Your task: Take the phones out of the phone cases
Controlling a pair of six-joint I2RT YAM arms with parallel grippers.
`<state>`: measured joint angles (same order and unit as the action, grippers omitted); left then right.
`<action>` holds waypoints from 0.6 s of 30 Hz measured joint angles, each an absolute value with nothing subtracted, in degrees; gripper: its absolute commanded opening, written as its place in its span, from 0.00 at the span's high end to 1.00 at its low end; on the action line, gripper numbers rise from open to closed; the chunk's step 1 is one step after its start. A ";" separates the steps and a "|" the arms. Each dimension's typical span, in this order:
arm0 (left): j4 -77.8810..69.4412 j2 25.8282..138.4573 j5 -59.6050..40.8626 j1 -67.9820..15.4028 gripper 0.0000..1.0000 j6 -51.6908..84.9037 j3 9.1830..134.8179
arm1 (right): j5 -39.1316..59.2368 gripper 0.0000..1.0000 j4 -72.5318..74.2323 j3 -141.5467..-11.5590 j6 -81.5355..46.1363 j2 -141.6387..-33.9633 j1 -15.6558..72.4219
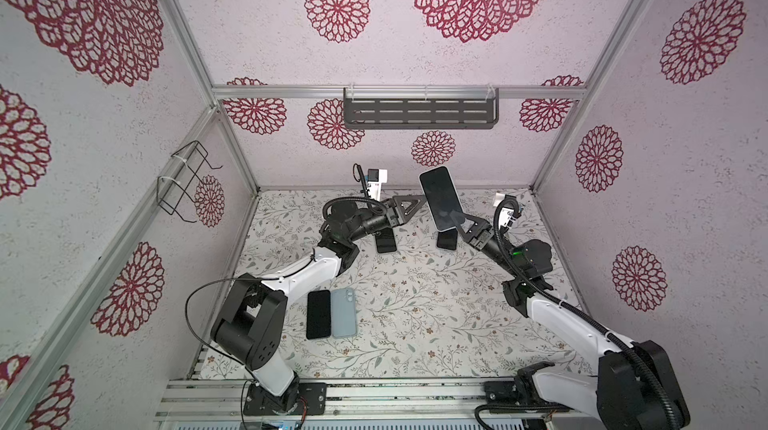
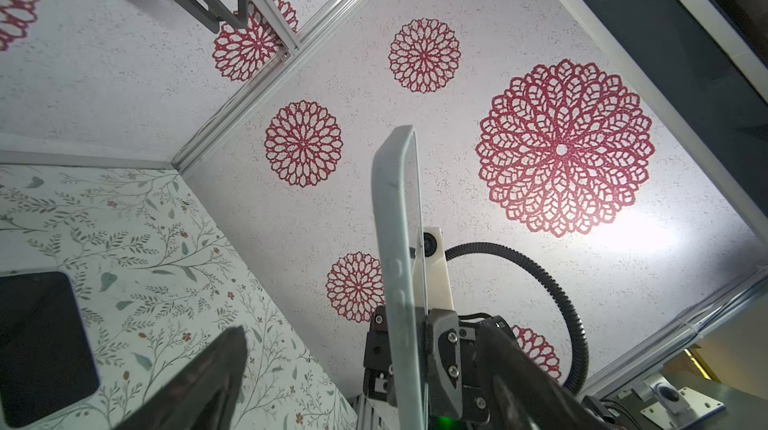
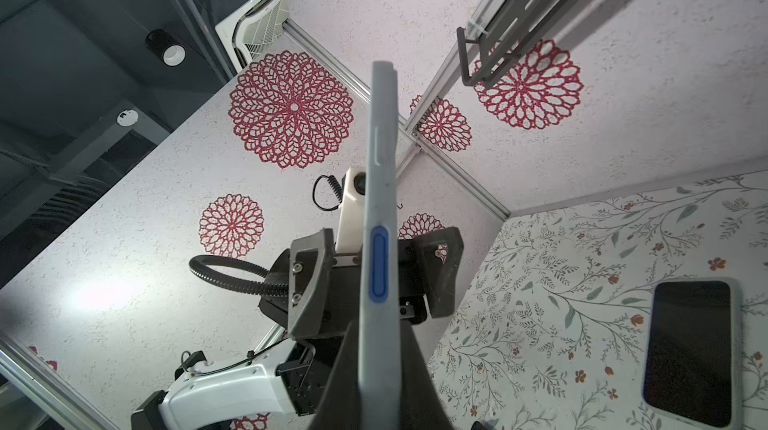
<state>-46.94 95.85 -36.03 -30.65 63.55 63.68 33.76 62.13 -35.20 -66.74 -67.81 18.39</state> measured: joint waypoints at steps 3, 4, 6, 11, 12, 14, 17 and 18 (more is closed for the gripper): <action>-47.79 97.34 -36.71 -31.46 0.20 64.77 65.19 | 33.78 1.00 62.59 -35.20 -67.09 -67.81 18.90; -47.97 97.62 -36.88 -31.70 0.21 65.10 65.71 | 33.82 1.00 62.76 -35.20 -67.11 -67.81 19.07; -48.73 97.86 -37.08 -31.90 0.24 65.71 66.41 | 34.00 1.00 63.16 -35.20 -67.11 -67.81 19.42; -48.99 97.97 -37.93 -31.90 0.32 66.43 68.93 | 34.65 1.00 63.55 -35.07 -67.11 -67.81 19.94; -48.97 97.97 -38.15 -31.90 0.33 66.48 69.52 | 34.76 1.00 63.64 -35.00 -67.11 -67.81 20.03; -48.97 97.97 -38.46 -31.90 0.37 66.54 70.28 | 34.79 1.00 63.61 -35.00 -67.11 -67.81 20.21; -48.99 97.97 -38.89 -31.88 0.43 66.67 70.76 | 34.79 1.00 63.70 -35.00 -67.09 -67.81 20.32; -48.93 97.97 -39.07 -31.88 0.46 66.72 70.76 | 34.79 1.00 63.70 -35.00 -67.11 -67.81 20.38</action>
